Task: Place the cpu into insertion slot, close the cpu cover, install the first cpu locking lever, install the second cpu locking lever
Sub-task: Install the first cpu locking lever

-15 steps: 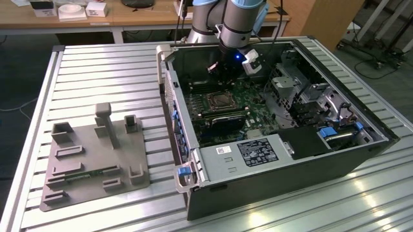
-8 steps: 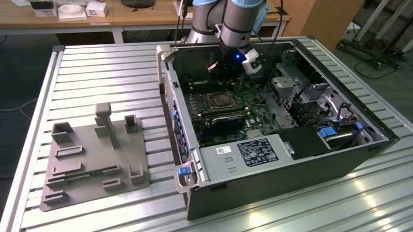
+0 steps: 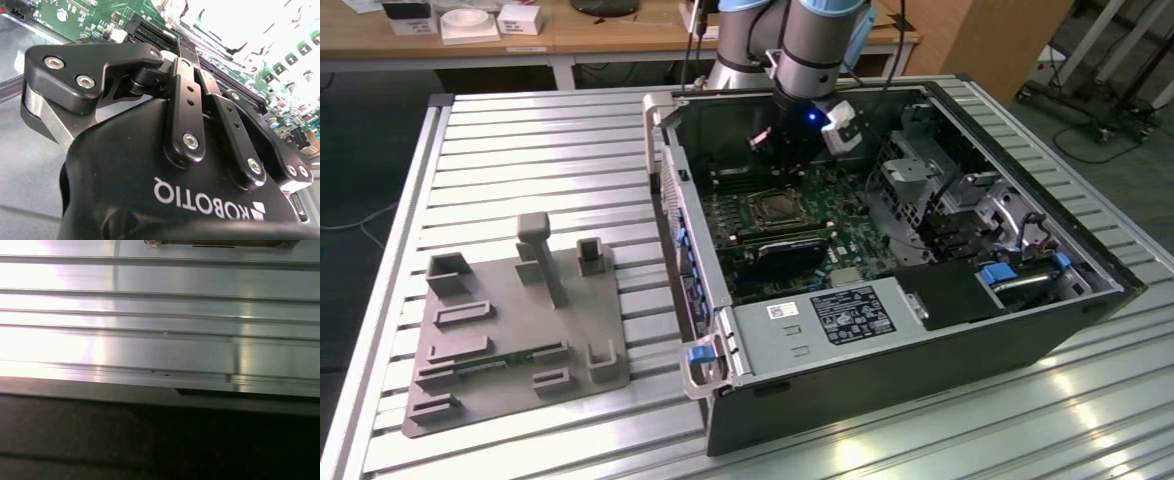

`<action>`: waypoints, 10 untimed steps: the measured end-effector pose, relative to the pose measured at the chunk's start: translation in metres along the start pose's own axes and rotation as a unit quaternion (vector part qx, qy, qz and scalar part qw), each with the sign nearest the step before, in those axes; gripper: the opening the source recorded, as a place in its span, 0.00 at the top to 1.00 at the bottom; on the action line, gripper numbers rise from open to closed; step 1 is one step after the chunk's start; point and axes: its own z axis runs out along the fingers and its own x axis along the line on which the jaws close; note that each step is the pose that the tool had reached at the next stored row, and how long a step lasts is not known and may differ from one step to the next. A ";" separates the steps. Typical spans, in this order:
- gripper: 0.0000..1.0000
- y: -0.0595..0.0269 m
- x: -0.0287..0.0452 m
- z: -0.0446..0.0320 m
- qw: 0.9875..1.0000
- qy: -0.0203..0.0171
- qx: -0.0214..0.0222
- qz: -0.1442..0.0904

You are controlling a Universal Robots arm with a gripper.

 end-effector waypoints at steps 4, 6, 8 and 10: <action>0.90 -0.0008 0.0001 0.0001 1.000 0.000 0.001 0.000; 0.90 -0.0011 0.0001 0.0002 1.000 0.000 0.003 0.000; 0.90 -0.0015 0.0001 0.0004 1.000 0.000 0.005 0.000; 0.90 -0.0020 0.0002 0.0007 1.000 0.000 0.006 0.000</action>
